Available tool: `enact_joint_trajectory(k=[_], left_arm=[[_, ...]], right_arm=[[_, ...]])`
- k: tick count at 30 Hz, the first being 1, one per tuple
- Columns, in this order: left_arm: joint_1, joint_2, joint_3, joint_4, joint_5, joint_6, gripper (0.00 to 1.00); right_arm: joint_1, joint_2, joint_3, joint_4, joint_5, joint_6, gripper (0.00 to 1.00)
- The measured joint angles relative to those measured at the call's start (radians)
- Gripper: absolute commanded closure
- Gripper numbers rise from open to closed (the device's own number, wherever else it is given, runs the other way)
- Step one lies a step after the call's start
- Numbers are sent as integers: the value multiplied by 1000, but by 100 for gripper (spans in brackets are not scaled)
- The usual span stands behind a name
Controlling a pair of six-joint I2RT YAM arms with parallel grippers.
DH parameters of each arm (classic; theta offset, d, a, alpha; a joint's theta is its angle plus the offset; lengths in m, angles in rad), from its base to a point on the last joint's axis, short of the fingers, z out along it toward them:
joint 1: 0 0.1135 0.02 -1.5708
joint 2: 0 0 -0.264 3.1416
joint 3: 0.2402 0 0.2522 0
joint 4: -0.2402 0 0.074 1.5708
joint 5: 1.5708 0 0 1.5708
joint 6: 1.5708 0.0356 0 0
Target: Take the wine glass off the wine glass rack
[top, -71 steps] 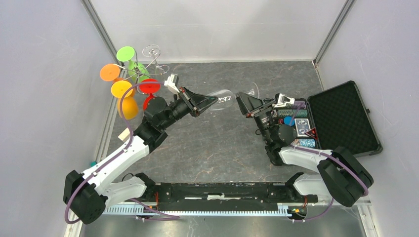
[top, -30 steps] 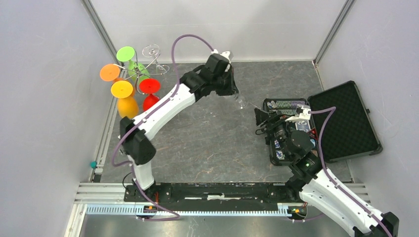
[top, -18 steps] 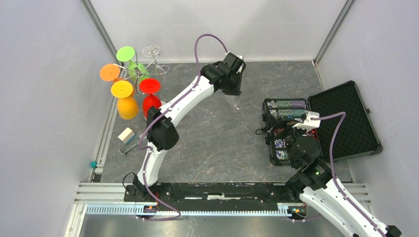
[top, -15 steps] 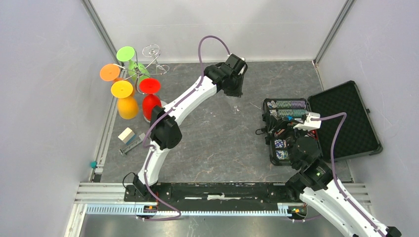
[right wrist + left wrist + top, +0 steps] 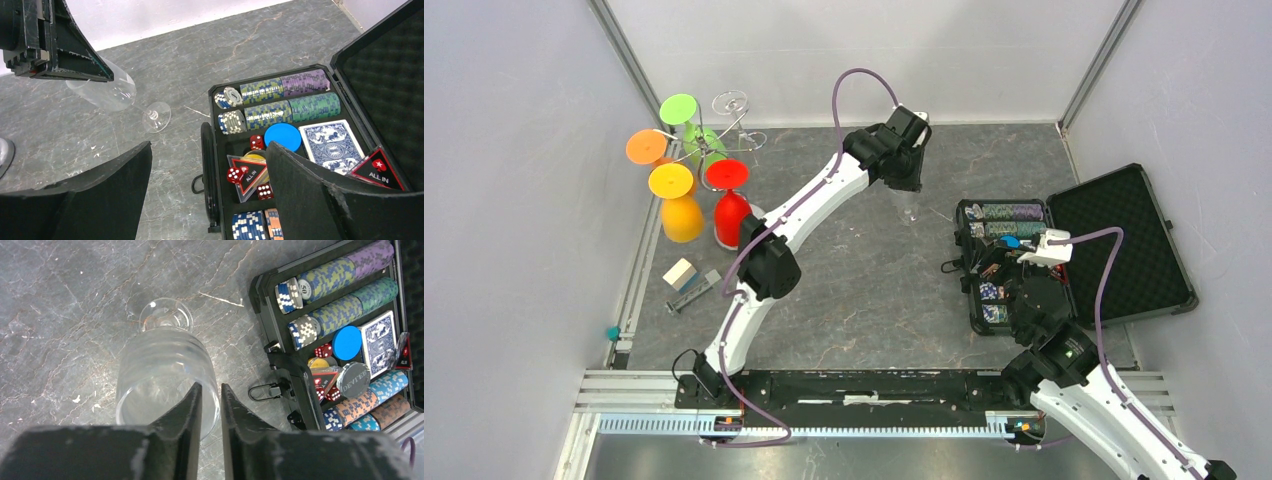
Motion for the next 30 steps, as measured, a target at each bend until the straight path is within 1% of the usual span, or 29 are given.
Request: enact_joint_trajectory(k=[4,7,11,21,23,26,29,30], left_arm=[[-1,13,24,9,6,3,55],[-1,13,26,24,21,7,48],[-1,13,26,50,26,14,43],[-1,-3,26,105,52,27,23],[-1,-24,25,111,64,35,19],[0,-85,9,122,77,51,10],[0,-183,-42,137,73,70,3],[0,-241,-76,139,67,78,0]], right_arm=[[0,0,0,0,6,-9,12],[0,3,0,0,7,-14,12],[0,18,0,0,8,-16,11],[0,43,19,1,5,-19,12],[0,48,25,1,3,-18,11],[0,51,32,1,-3,-14,11],[0,56,40,0,-18,-2,11],[0,61,45,-2,-26,6,11]])
